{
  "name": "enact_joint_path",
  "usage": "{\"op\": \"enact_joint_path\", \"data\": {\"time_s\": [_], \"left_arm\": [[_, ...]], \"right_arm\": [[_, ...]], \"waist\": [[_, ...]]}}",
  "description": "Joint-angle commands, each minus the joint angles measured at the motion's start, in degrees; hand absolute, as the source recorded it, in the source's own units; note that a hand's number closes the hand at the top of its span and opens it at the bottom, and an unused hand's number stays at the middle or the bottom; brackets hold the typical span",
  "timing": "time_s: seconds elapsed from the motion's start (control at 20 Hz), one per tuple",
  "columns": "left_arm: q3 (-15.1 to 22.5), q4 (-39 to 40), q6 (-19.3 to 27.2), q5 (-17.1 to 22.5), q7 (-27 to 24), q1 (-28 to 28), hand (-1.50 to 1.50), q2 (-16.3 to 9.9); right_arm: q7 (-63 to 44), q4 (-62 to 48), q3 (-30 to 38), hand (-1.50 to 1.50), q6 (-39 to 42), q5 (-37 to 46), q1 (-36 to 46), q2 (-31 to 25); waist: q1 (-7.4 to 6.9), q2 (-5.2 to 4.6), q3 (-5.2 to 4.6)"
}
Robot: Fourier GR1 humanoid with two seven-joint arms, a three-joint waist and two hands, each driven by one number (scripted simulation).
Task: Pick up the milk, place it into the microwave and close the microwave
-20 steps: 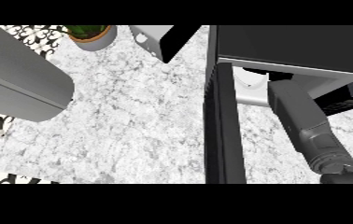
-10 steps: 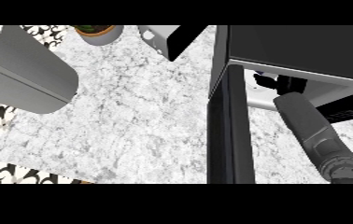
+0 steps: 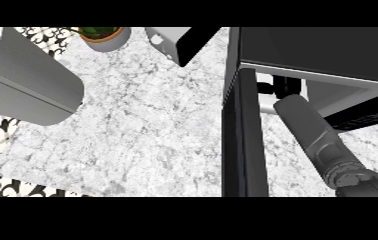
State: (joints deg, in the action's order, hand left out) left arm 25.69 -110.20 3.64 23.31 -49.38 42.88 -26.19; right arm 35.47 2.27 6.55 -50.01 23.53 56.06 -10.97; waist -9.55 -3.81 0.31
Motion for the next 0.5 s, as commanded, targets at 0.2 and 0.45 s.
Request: {"op": "enact_joint_path", "data": {"time_s": [0.2,0.45], "left_arm": [[-0.40,0.86,0.40,-0.90,-0.73,-0.98,-1.50,0.43],[-0.71,-0.54,0.65,0.03,0.02,-1.10,-1.50,0.71]], "right_arm": [[1.29,0.55,1.24,-1.50,7.72,-1.37,0.83,3.57],[7.30,4.70,6.04,-1.50,14.59,-6.32,-0.84,5.29]], "waist": [[0.40,0.03,0.18],[3.05,0.72,0.26]]}}
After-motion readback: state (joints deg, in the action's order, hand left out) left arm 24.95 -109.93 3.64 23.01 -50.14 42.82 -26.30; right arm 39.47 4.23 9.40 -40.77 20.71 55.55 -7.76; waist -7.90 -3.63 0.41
